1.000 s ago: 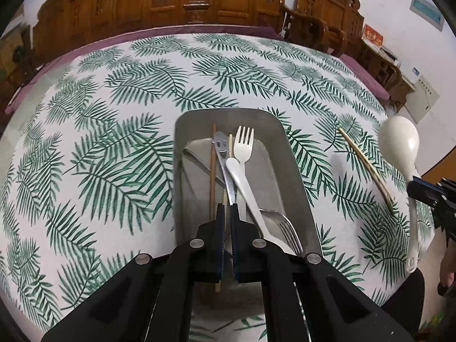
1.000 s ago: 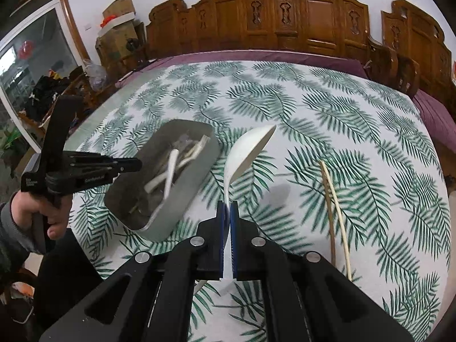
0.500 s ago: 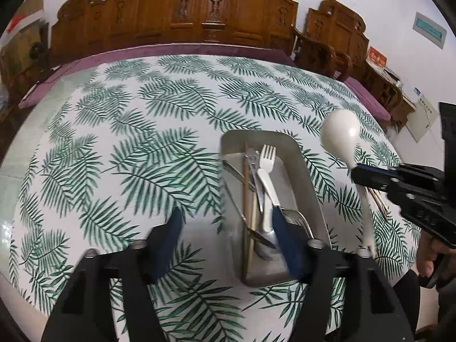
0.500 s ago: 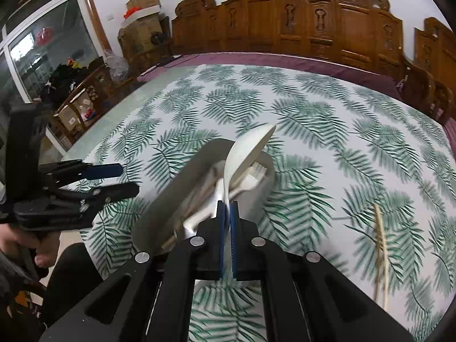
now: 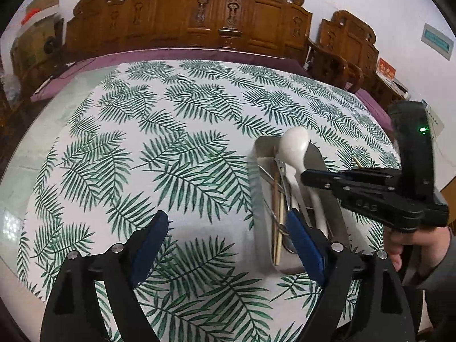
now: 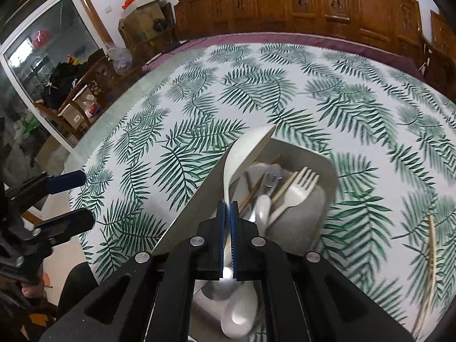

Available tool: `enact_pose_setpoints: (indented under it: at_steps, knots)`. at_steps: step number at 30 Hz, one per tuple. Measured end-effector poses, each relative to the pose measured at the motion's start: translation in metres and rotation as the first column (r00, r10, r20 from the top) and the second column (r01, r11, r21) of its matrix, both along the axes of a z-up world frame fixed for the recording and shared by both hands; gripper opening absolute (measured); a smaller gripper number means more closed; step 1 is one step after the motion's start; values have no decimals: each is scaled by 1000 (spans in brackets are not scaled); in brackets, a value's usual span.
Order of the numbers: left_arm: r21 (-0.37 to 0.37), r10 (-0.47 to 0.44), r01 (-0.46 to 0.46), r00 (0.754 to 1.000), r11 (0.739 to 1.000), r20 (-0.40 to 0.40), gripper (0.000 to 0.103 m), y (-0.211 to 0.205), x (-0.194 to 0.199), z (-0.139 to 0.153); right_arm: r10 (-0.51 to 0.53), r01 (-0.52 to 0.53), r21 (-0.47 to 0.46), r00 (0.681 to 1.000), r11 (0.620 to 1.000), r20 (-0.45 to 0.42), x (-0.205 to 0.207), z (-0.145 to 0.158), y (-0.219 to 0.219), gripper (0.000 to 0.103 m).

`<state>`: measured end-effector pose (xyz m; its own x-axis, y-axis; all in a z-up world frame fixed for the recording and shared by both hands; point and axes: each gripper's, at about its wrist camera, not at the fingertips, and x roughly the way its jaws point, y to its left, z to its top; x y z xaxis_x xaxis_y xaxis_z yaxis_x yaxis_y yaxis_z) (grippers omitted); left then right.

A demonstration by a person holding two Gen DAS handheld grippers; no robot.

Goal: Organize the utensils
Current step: 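Lower the white spoon into the tray and open the right gripper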

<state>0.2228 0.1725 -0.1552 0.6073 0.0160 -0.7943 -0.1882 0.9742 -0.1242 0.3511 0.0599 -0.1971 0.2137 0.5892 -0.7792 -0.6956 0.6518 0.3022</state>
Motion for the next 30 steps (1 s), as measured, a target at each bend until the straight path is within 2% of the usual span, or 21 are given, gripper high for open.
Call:
enact_pose_setpoints:
  at_steps: [10, 16, 24, 30]
  knots:
    - [6, 2, -2, 1000, 1000, 13, 81, 2, -6, 7, -21, 20, -27, 999, 999, -49, 7, -21, 20, 5]
    - [10, -8, 8, 1000, 1000, 21, 81, -3, -8, 12, -12, 11, -22, 999, 1000, -47, 4, -21, 17, 8]
    - [13, -28, 28, 999, 1000, 36, 81, -21, -9, 19, -18, 18, -11, 1000, 1000, 5, -9, -3, -17, 8]
    - [11, -54, 53, 997, 999, 54, 81, -44, -5, 25, -35, 35, -8, 997, 999, 73, -26, 18, -64, 8]
